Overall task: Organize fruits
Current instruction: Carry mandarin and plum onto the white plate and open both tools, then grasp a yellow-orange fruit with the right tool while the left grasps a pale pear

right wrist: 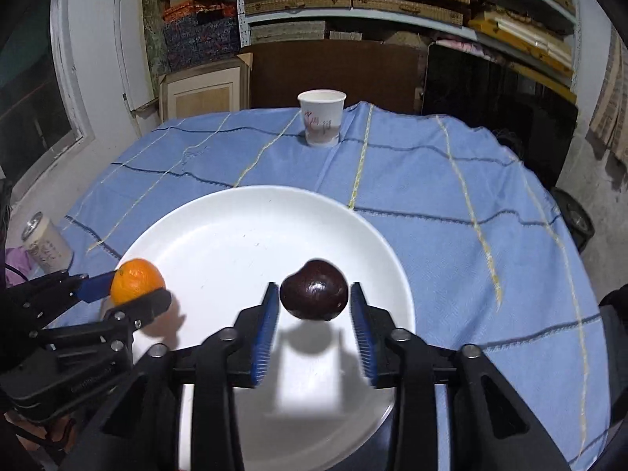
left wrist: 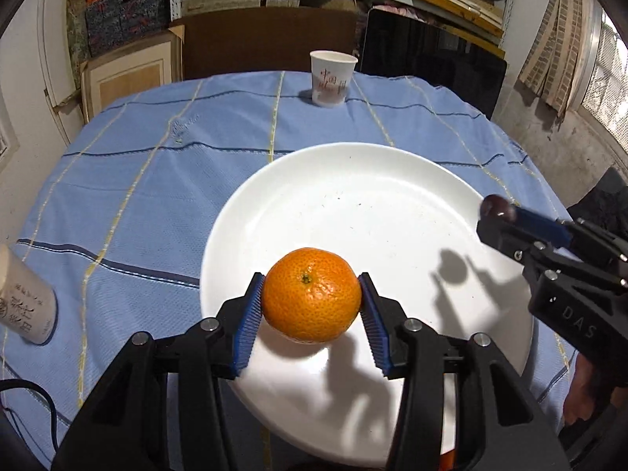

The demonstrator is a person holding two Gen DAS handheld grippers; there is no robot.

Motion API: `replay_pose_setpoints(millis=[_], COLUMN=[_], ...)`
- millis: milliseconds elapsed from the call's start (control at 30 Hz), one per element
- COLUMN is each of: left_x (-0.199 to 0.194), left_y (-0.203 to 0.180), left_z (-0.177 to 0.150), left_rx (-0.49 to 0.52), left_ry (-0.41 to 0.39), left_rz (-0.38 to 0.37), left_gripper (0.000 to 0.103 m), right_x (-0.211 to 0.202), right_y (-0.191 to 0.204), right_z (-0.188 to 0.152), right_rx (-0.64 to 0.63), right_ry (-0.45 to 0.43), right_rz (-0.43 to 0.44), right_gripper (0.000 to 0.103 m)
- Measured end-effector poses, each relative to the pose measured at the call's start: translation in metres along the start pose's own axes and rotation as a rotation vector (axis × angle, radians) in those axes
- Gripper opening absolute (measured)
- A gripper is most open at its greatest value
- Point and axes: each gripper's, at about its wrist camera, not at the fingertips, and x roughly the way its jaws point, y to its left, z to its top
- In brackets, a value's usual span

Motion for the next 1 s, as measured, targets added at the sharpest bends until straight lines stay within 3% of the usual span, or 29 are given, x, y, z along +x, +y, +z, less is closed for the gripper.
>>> replay_pose_setpoints(millis=[67,100,133,167,367,433,533,767,1000], left_x=[-0.008,-0.017,-0.026,-0.037,-0.092,-0.111,-0.13,-0.15,-0.149], left_y=[0.002,0.003,0.004,0.007,0.015,0.016,0.012,0.002,-0.002], left_z=[-0.001,-0.001,-0.002,-0.003,-0.03,-0.054,-0.093,-0.182,-0.223], left_rx=[0.001,0.003,0.0,-0.007,-0.033,-0.02,0.014,0.074,0.077], left_ry=[-0.024,-0.059,-0.082,-0.112,-0.125,-0.114,-0.104,-0.073,-0.037], left_rz=[-0.019,-0.018,-0.01,-0.004,-0.058,-0.075,-0.071,-0.042,-0.02], left_gripper=[0.054,0.061,0.075,0.08,0.081,0.083,0.089,0.089,0.089], right_x=[-0.01,-0.016,-0.022,-0.028,-0.092,-0.115,-0.138,-0.155,-0.16], right_y=[0.001,0.001,0.001,0.0,-0.006,-0.005,-0.002,0.011,0.042], right_z=[0.001,0.0,-0.002,-0.003,-0.038,-0.061,-0.097,-0.182,-0.215], right_rx=[-0.015,-0.019,-0.021,-0.021,-0.002,-0.002,-0.003,0.049,-0.023], right_ry=[-0.039,-0.05,-0.059,-0.066,-0.106,-0.11,-0.094,0.016,0.041], right_rz=[0.003,0.008,0.008,0.011,0.072,0.091,0.113,0.185,0.191], right_gripper=[0.05,0.051,0.051,0.052,0.057,0.063,0.063,0.063,0.063])
